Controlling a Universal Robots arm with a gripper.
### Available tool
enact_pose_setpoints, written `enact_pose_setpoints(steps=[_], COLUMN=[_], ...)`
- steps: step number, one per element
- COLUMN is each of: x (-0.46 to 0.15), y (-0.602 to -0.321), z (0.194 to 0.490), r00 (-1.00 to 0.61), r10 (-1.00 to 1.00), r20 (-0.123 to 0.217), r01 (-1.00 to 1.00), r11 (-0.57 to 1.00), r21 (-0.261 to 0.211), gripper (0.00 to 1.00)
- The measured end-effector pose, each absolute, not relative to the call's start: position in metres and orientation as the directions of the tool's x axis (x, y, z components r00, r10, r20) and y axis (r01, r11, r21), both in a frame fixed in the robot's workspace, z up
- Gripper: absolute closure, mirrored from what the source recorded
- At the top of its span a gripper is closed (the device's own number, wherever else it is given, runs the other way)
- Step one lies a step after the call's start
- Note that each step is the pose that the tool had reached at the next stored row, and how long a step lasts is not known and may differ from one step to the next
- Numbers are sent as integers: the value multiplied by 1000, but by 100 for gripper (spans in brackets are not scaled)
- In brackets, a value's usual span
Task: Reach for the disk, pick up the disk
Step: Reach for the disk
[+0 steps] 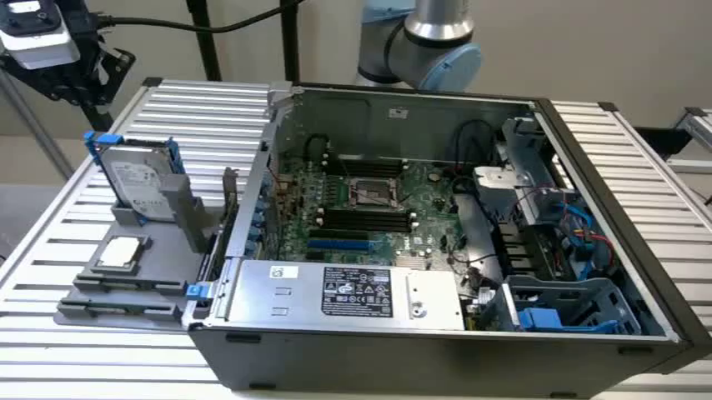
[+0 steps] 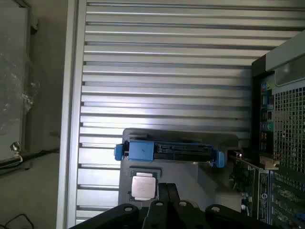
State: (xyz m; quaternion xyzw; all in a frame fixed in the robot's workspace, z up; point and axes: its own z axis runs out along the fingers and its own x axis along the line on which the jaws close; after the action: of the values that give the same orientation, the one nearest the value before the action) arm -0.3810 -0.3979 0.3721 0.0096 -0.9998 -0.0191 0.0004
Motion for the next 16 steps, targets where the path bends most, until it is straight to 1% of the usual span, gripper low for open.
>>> enact_pose_setpoints(steps=[16], x=[-389], y=[-396], z=[372], r00=[-1000], r10=[-19], r20=[-1], r01=[-19], r11=[999], r21=[38], gripper=[89])
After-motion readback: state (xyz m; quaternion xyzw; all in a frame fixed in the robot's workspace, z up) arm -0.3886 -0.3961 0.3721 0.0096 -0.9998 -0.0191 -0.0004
